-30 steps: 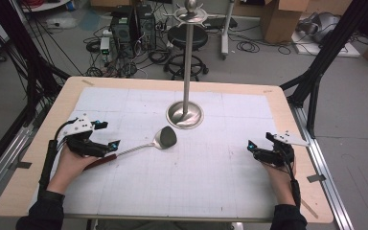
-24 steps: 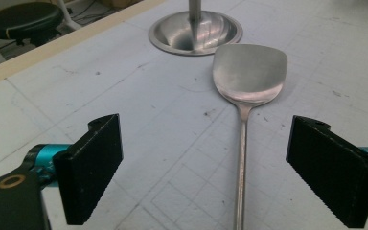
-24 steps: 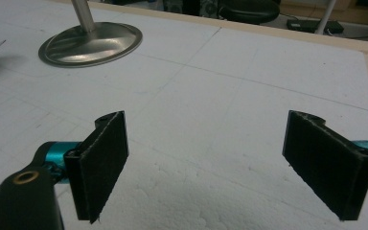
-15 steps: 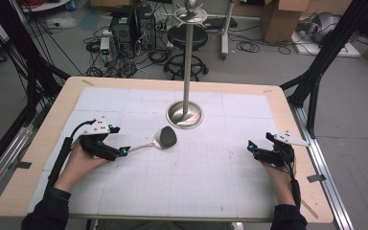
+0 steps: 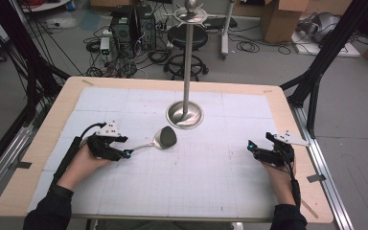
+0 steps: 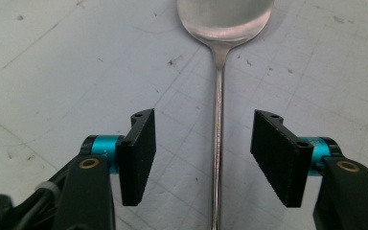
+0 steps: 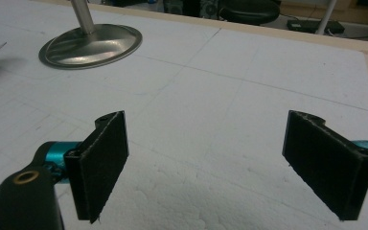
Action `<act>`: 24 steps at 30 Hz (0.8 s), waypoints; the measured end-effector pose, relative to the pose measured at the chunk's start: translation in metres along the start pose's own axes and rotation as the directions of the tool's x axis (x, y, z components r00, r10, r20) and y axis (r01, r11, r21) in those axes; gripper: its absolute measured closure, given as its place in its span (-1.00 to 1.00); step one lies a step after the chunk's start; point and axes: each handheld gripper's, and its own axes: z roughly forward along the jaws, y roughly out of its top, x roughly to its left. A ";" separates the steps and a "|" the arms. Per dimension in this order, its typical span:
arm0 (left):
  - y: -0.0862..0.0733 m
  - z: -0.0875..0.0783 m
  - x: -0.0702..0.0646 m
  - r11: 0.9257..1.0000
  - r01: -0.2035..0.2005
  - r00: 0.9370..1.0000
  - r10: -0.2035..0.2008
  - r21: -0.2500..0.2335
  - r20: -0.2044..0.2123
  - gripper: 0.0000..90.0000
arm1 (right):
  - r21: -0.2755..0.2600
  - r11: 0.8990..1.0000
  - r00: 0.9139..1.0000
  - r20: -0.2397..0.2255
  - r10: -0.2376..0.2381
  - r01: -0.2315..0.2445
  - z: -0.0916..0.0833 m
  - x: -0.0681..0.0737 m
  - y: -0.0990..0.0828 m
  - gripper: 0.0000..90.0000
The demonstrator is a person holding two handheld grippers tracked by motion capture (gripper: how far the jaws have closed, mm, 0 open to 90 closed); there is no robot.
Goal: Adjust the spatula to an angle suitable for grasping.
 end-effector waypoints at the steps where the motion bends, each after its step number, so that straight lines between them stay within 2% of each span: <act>1: 0.000 0.001 0.000 1.000 -0.002 1.000 0.001 0.006 0.008 0.02 | -0.003 1.000 1.000 -0.002 -0.002 0.002 0.000 0.000 0.000 -0.66; 3: 0.000 0.003 0.000 1.000 0.003 1.000 -0.003 0.015 0.014 0.08 | -0.003 1.000 1.000 -0.003 -0.002 0.002 0.000 0.000 0.000 -0.66; 5: 0.001 0.004 0.000 0.999 -0.011 1.000 0.011 0.034 0.016 0.16 | -0.001 1.000 1.000 -0.002 0.003 -0.003 0.000 0.000 0.000 -0.66; 10: 0.000 0.007 0.000 0.998 -0.005 1.000 0.004 0.059 0.023 0.28 | -0.001 1.000 1.000 -0.003 0.000 0.000 0.000 0.000 0.000 -0.66; 12: 0.000 0.008 0.000 0.998 0.001 1.000 -0.002 0.062 0.023 0.33 | -0.001 1.000 1.000 -0.002 0.001 -0.001 0.000 0.000 0.000 -0.66; 15: -0.001 0.011 0.001 0.995 0.010 1.000 -0.011 0.095 0.014 0.41 | -0.004 1.000 1.000 -0.004 -0.005 0.005 0.000 0.000 0.000 -0.66; 20: 0.000 0.012 0.003 0.994 0.025 0.999 -0.029 0.106 0.036 0.54 | -0.003 1.000 1.000 -0.005 -0.003 0.003 0.000 0.000 0.000 -0.66; 24: 0.005 0.014 0.002 0.990 0.012 0.999 -0.018 0.139 0.044 0.67 | 0.003 1.000 1.000 -0.007 -0.008 0.008 0.001 0.000 0.000 -0.66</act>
